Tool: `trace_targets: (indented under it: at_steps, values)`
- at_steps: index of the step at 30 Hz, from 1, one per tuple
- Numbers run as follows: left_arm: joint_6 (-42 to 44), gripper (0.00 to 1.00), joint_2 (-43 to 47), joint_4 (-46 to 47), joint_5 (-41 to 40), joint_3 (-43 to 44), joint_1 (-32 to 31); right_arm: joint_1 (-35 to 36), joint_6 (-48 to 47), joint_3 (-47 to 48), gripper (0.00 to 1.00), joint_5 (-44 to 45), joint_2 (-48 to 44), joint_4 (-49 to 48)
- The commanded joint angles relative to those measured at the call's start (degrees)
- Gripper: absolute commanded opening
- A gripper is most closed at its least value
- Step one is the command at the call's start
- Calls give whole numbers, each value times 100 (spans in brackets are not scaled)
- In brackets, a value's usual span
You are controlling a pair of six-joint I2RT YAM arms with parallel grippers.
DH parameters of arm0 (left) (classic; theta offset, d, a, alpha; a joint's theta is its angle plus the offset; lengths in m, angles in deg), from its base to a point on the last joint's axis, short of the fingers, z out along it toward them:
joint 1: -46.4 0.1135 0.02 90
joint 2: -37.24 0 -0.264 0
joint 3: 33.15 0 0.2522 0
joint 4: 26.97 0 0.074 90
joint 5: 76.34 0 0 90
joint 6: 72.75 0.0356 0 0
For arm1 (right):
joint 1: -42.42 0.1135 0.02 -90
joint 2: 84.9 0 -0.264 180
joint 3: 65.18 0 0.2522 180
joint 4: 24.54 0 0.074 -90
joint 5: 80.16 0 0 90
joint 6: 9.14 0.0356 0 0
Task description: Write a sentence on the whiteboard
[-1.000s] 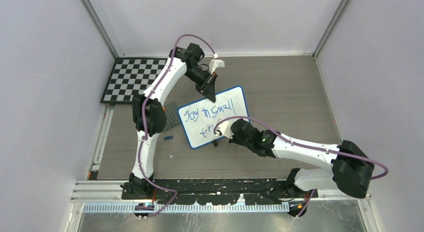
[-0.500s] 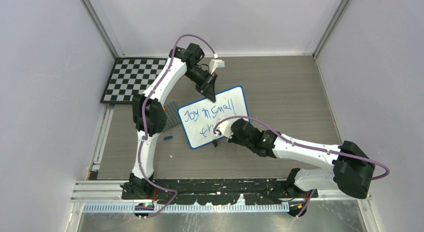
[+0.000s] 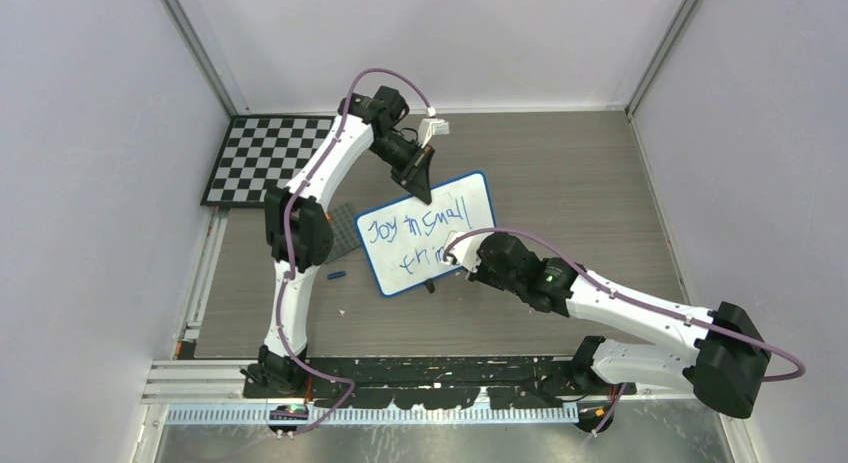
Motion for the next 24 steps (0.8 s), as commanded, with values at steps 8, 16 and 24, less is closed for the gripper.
trace_targets:
  at_steps: [8, 16, 24]
  values:
    - [-50, 0, -199, -335, -403, -216, -373, -60, 46, 271, 0, 762, 548, -408]
    - [-53, 0, -194, -314, -386, -255, -375, -70, 9, 282, 0, 1090, 831, -513]
    - [-112, 0, -175, -255, -429, -240, -375, -64, -32, 421, 0, 616, 339, -228]
